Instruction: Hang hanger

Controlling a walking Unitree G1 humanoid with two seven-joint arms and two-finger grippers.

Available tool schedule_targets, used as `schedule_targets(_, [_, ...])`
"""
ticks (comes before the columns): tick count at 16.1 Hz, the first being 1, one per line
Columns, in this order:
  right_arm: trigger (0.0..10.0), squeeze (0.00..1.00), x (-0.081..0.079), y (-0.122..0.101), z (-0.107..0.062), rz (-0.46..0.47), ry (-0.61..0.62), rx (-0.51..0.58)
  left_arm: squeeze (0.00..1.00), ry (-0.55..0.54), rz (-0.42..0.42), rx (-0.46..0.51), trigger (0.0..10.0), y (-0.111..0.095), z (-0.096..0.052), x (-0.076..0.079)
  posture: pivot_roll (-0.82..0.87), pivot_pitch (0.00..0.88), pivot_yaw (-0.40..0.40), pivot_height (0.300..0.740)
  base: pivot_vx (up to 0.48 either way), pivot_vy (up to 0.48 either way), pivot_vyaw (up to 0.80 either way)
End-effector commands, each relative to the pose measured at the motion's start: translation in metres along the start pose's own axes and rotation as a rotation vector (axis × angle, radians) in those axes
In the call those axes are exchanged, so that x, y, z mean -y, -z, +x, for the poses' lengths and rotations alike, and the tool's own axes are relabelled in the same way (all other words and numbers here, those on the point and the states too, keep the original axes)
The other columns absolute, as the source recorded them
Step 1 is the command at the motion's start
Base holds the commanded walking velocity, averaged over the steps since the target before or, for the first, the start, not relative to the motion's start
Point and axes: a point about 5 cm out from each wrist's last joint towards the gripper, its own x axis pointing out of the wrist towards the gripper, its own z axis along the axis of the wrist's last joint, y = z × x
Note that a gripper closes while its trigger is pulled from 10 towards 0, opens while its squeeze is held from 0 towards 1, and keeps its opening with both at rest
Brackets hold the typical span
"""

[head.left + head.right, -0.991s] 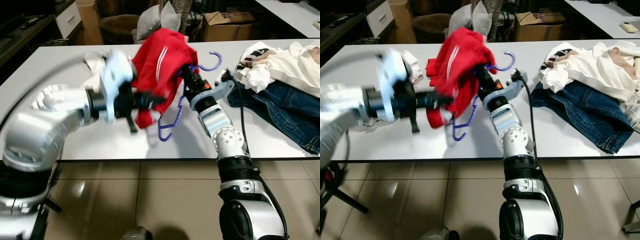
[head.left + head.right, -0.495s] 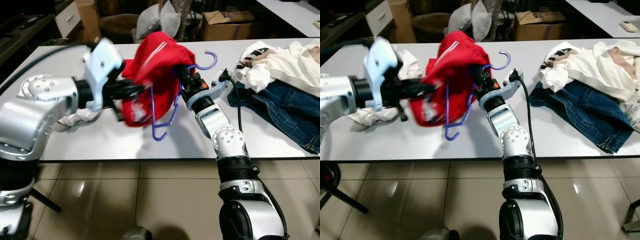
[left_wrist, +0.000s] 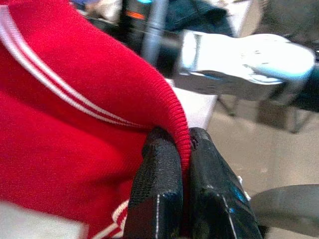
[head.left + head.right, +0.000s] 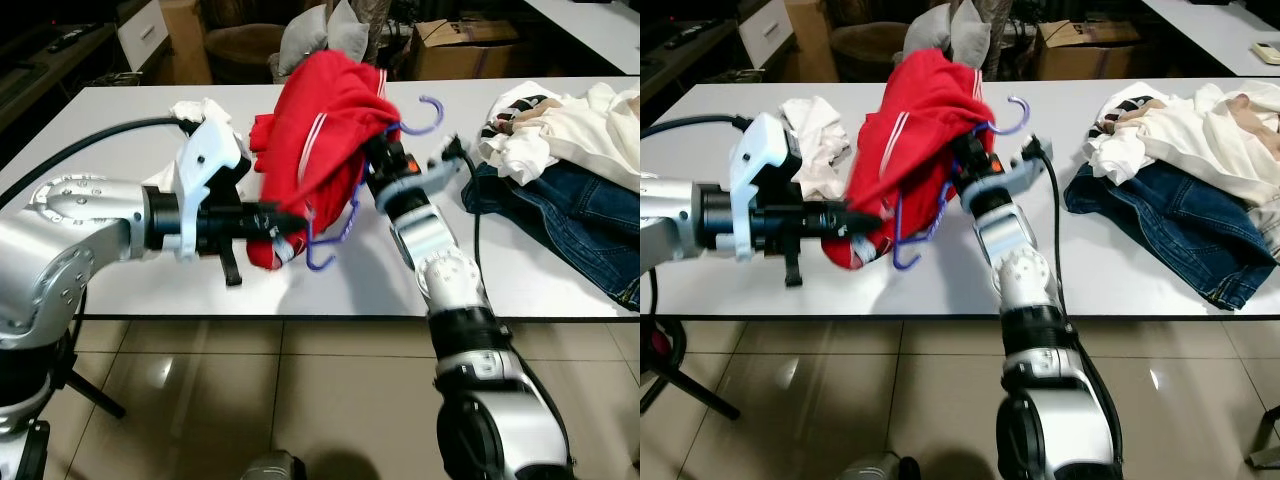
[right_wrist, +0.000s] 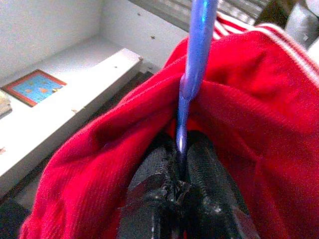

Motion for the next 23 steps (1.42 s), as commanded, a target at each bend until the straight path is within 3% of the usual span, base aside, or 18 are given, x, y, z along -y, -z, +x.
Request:
schedule_targets(1, [10.0,0.00,-0.046,0.027,0.023,0.163,-0.116,0.035,0.00,0.077,-0.009,0.002,0.0,-0.004,-0.001,0.010,0.13,0.000,0.061,0.740,0.000,0.000,0.00])
schedule_targets(4, [10.0,0.00,-0.046,0.028,0.027,0.198,-0.105,0.059,0.00,0.104,-0.039,-0.002,0.0,-0.002,0.004,0.014,0.13,0.000,0.064,0.740,0.000,0.000,0.00])
schedule_targets(5, [10.0,0.00,-0.045,0.029,0.028,0.180,-0.086,0.068,0.00,0.116,-0.048,0.039,0.0,-0.007,0.008,0.016,0.13,0.000,0.064,0.740,0.000,0.000,0.00])
schedule_targets(7, [10.0,0.00,-0.042,0.039,0.030,0.005,-0.056,0.027,0.00,0.028,-0.059,0.238,0.0,-0.038,0.012,0.003,0.13,0.000,0.061,0.740,0.000,0.000,0.00])
schedule_targets(8, [10.0,0.00,-0.043,0.043,0.029,-0.031,-0.063,0.005,0.00,-0.009,-0.058,0.271,0.0,-0.044,0.011,-0.003,0.13,0.000,0.061,0.740,0.000,0.000,0.00])
schedule_targets(9, [10.0,0.00,-0.047,0.052,0.026,-0.133,-0.098,-0.048,0.00,-0.088,-0.039,0.335,0.0,-0.057,0.006,-0.014,0.14,0.000,0.058,0.740,0.000,0.000,0.00])
schedule_targets(13, [10.0,0.00,-0.045,0.061,0.010,-0.437,-0.156,-0.179,0.00,-0.412,0.022,0.418,0.0,-0.088,-0.024,-0.057,0.13,0.000,0.056,0.740,0.000,0.000,0.00])
schedule_targets(14, [10.0,0.00,-0.036,0.069,0.003,-0.570,-0.126,-0.325,0.00,-0.460,0.031,0.429,0.0,-0.092,-0.029,-0.062,0.12,0.000,0.059,0.740,0.000,0.000,0.00])
schedule_targets(15, [10.0,0.00,-0.031,0.072,-0.001,-0.643,-0.100,-0.379,0.00,-0.482,0.042,0.425,0.0,-0.094,-0.030,-0.064,0.12,0.000,0.059,0.740,0.000,0.000,0.00])
schedule_targets(16, [10.0,0.00,-0.018,0.069,-0.007,-0.684,0.003,-0.409,0.00,-0.517,0.078,0.394,0.0,-0.094,-0.033,-0.067,0.12,0.000,0.059,0.740,0.000,0.000,0.00])
schedule_targets(17, [10.0,0.00,-0.009,0.058,-0.010,-0.587,0.117,-0.349,0.00,-0.518,0.067,0.394,0.0,-0.095,-0.033,-0.069,0.11,0.000,0.061,0.740,0.000,0.000,0.00])
schedule_targets(19, [10.0,0.00,-0.004,0.045,-0.012,-0.564,0.105,-0.311,0.00,-0.429,0.068,0.336,0.0,-0.089,-0.027,-0.060,0.11,0.000,0.067,0.740,0.000,0.000,0.00])
schedule_targets(20, [10.0,0.00,-0.008,0.047,-0.015,-0.538,0.031,-0.396,0.00,-0.483,0.091,0.320,0.0,-0.086,-0.028,-0.064,0.11,0.000,0.064,0.740,0.000,0.000,0.00])
schedule_targets(21, [10.0,0.00,-0.007,0.046,-0.021,-0.681,-0.011,-0.479,0.00,-0.617,0.142,0.324,0.0,-0.089,-0.037,-0.076,0.11,0.000,0.059,0.740,0.000,0.000,0.00])
schedule_targets(22, [10.0,0.00,-0.005,0.046,-0.024,-0.740,-0.012,-0.508,0.00,-0.671,0.176,0.321,0.0,-0.091,-0.042,-0.080,0.11,0.000,0.057,0.740,0.000,0.000,0.00])
schedule_targets(23, [10.0,0.00,-0.002,0.049,-0.035,-0.777,-0.038,-0.614,0.00,-0.796,0.272,0.301,0.0,-0.096,-0.052,-0.089,0.11,0.000,0.055,0.740,0.000,0.000,0.00])
